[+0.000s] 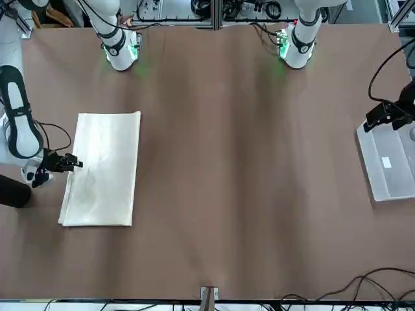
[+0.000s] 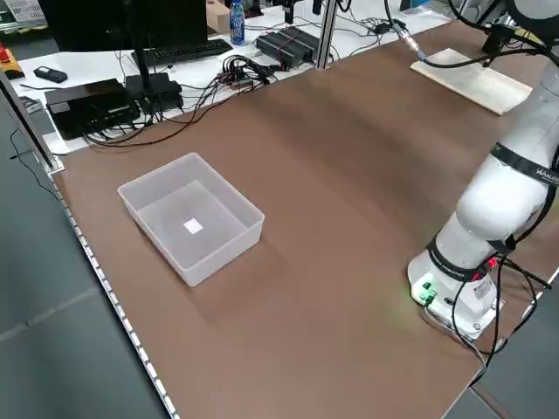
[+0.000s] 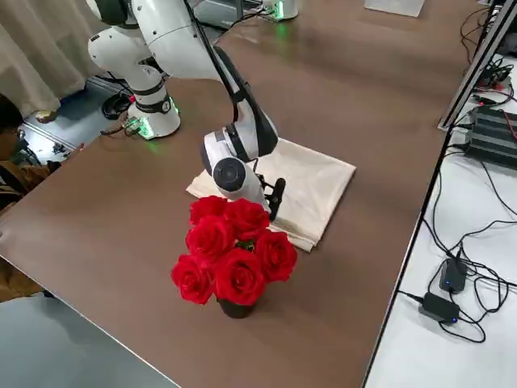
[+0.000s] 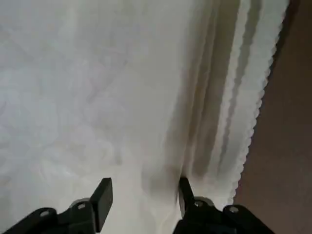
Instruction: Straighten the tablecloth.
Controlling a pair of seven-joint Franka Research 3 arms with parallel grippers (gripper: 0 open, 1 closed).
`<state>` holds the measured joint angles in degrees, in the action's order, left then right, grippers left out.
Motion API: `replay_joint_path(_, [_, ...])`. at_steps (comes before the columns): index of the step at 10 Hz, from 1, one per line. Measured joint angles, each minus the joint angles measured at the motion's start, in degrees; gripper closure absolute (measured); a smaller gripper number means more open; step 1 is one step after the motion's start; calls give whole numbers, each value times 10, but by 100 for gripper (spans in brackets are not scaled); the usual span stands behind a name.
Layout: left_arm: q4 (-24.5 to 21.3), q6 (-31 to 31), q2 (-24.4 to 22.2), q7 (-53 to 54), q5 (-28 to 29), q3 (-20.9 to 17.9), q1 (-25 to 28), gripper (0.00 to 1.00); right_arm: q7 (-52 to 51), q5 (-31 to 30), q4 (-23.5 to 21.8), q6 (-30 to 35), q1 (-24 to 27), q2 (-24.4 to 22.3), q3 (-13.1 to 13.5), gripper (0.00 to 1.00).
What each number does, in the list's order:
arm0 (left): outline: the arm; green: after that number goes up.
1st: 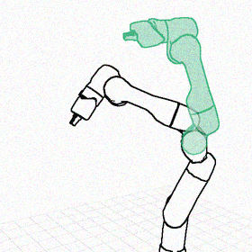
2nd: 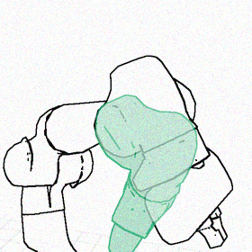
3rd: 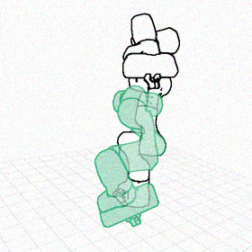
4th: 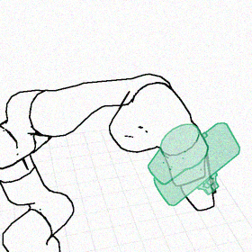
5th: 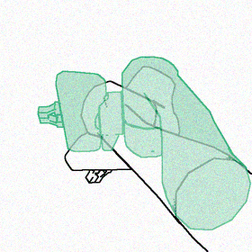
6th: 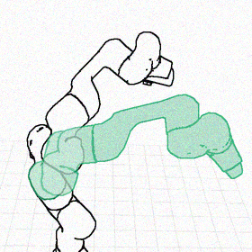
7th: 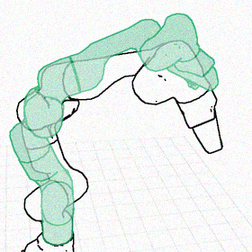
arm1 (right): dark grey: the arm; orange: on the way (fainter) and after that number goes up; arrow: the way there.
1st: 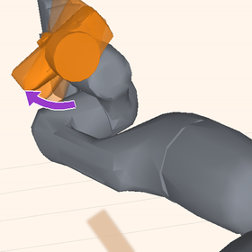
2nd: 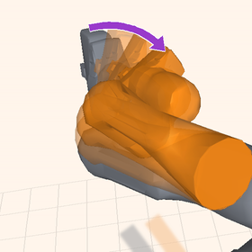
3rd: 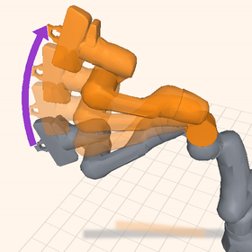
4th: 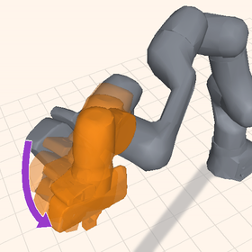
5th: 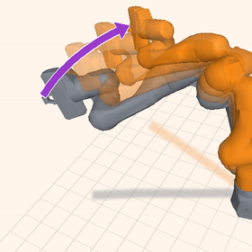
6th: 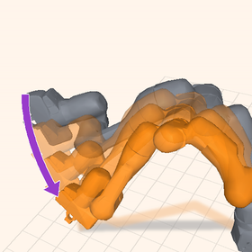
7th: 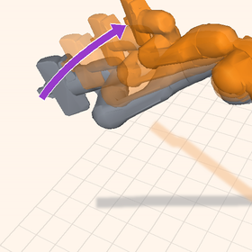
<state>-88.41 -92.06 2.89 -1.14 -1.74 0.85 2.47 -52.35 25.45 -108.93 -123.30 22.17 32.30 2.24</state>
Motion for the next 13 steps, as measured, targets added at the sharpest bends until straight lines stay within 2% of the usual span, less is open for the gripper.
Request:
replay_joint_path(3, [0,0,0,0,0,0,0,0,-2,0,13,0,1,15,0,38])
replay_joint_path(8, [0,0,0,0,0,0,0,0,-4,1,25,1,2,26,0,47])
replay_joint_path(9, [0,0,0,0,0,0,0,0,-6,1,26,1,3,27,1,54])
replay_joint_path(10, [0,0,0,0,0,0,0,0,-7,1,27,1,3,28,0,74])
replay_joint_path(13, [0,0,0,0,0,0,0,0,-18,1,28,1,4,30,0,96])
